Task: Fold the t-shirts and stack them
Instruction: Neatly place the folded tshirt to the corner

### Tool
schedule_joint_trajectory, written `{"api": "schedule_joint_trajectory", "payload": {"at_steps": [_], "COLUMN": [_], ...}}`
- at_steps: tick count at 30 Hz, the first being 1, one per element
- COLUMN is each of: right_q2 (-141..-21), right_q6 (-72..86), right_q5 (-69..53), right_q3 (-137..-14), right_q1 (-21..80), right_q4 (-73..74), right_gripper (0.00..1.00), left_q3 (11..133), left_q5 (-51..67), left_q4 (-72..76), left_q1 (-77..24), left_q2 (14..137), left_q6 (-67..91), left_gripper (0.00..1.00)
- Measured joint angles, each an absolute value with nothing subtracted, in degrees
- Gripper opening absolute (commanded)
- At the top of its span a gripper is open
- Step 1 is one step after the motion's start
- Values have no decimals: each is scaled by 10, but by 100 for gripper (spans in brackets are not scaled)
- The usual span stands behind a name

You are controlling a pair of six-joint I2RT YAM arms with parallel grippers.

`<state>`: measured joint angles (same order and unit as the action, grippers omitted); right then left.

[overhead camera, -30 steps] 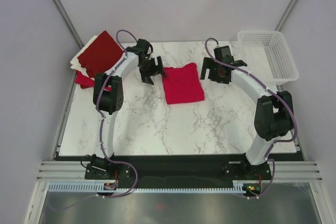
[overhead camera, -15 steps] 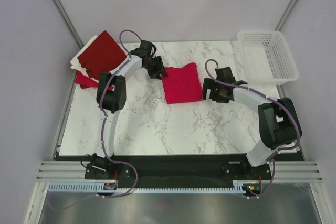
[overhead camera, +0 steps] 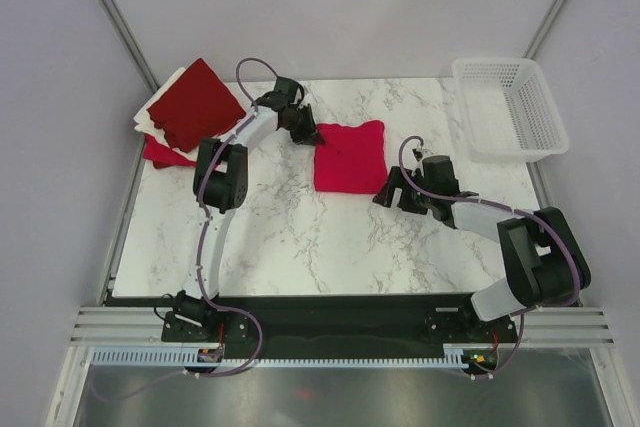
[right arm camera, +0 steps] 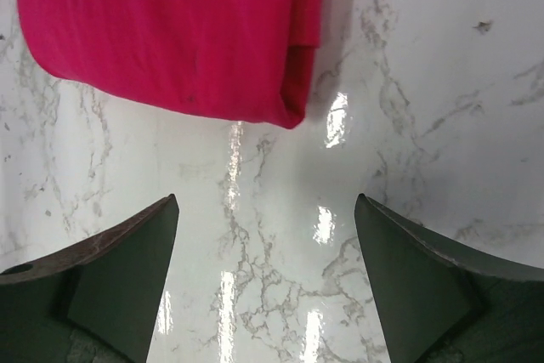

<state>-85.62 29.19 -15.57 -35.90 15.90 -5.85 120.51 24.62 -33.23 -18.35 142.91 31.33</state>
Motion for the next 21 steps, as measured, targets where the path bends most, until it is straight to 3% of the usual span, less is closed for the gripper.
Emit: {"api": "schedule_joint_trajectory", "payload": {"at_steps": [8, 21], "right_q2": [-864, -864], "right_q6": [301, 303], "right_q5": [-199, -212], "right_q3": [-341, -331], "right_q1": [160, 159], "right_q4": [-112, -131], "right_gripper": [93, 92], "left_q3": [1207, 1248], "left_q5": [254, 256], "left_q4": [-337, -375], "left_q1": [-187, -152], "left_q2": [1411, 1248], "left_q6": [313, 312], "left_gripper": [2, 2]}}
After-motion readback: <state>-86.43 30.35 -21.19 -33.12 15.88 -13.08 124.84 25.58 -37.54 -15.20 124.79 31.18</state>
